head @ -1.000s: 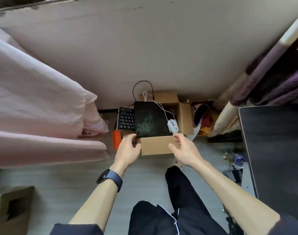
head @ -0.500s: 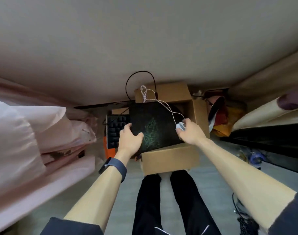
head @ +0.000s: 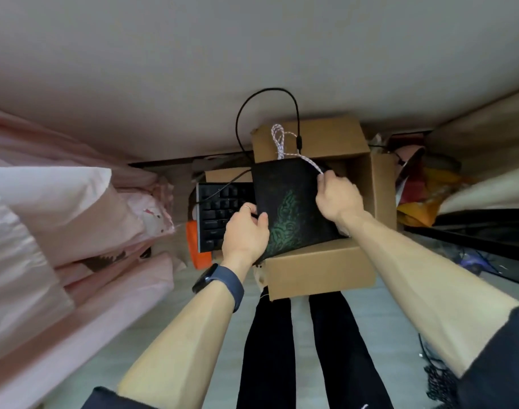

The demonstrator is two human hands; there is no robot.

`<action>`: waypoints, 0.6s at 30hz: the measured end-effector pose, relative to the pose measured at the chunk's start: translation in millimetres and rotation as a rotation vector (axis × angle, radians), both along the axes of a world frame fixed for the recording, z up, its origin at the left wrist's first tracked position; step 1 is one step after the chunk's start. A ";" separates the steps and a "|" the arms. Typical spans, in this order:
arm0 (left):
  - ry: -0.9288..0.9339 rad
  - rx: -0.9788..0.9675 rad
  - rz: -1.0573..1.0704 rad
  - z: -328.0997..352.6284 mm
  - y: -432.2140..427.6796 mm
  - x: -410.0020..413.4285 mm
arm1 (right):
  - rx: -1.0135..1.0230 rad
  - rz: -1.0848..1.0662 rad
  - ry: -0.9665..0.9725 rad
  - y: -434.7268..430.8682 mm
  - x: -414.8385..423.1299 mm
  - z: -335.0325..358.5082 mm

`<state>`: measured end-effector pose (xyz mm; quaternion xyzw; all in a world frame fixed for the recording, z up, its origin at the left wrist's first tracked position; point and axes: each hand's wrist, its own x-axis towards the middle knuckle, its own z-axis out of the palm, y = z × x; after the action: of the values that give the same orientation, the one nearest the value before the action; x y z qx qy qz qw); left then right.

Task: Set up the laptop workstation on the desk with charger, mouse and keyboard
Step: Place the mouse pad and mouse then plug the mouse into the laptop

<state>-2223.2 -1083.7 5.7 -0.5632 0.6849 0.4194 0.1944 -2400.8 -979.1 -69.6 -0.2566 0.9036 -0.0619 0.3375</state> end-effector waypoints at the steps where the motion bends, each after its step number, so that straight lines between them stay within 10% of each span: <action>1: -0.006 -0.001 -0.044 3.0 0.9 0.7 | -0.040 -0.013 -0.009 5.6 6.7 8.3; 18: 0.471 -0.157 -0.279 259.1 39.4 -4.7 | -0.678 -0.504 0.151 99.4 29.6 363.5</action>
<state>-2227.9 -1044.2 264.8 -0.3642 0.8123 0.4536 0.0417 -2371.2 -879.7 293.9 -0.1278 0.8887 -0.4169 0.1413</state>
